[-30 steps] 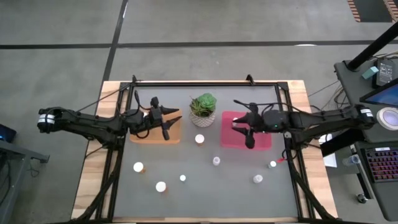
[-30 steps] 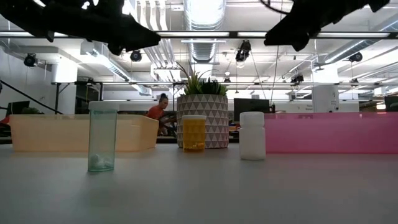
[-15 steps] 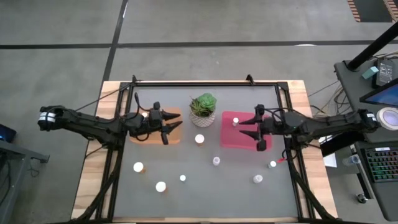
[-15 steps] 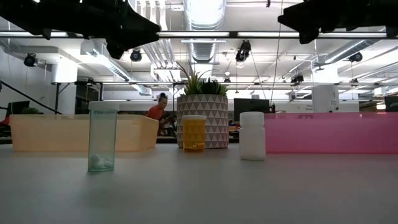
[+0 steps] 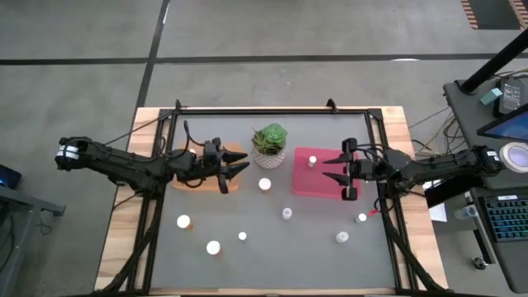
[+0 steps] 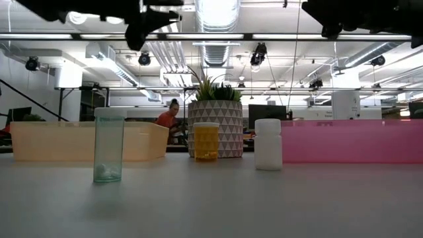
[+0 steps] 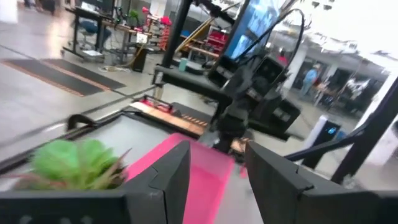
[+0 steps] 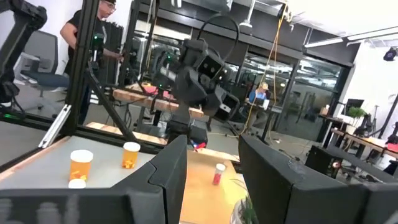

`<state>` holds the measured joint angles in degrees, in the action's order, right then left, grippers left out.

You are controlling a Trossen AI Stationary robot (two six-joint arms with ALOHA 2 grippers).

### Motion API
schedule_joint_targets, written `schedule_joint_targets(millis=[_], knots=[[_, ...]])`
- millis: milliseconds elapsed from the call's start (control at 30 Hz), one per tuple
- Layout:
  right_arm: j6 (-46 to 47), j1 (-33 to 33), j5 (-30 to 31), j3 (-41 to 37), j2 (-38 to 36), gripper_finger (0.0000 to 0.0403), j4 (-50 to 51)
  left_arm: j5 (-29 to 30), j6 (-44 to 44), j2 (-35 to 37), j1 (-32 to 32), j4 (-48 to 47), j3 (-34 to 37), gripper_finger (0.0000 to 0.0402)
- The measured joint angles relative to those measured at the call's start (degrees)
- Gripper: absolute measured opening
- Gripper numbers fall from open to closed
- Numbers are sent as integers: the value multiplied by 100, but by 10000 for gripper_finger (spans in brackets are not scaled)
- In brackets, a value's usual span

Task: Pick and place medicine bottles into bin by pill shape (circle, oval)
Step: Put the top large orange pill bottle in the orange bin

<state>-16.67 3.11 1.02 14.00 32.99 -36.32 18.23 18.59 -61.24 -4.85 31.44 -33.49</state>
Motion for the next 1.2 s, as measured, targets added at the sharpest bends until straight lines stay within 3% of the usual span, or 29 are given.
schedule_joint_targets(millis=[333,800,1000,1200], knots=[[57,0,-1,35,2,139,1,-120,208,-935,-236,-1334,-1558,108],[107,0,0,40,0,139,3,-339,369,-2110,-457,-5238,-3977,90],[120,0,1,42,0,139,4,-384,365,-2589,-502,-6447,-4512,90],[125,0,2,42,2,139,7,-867,356,-3102,-475,-7266,-4823,90]])
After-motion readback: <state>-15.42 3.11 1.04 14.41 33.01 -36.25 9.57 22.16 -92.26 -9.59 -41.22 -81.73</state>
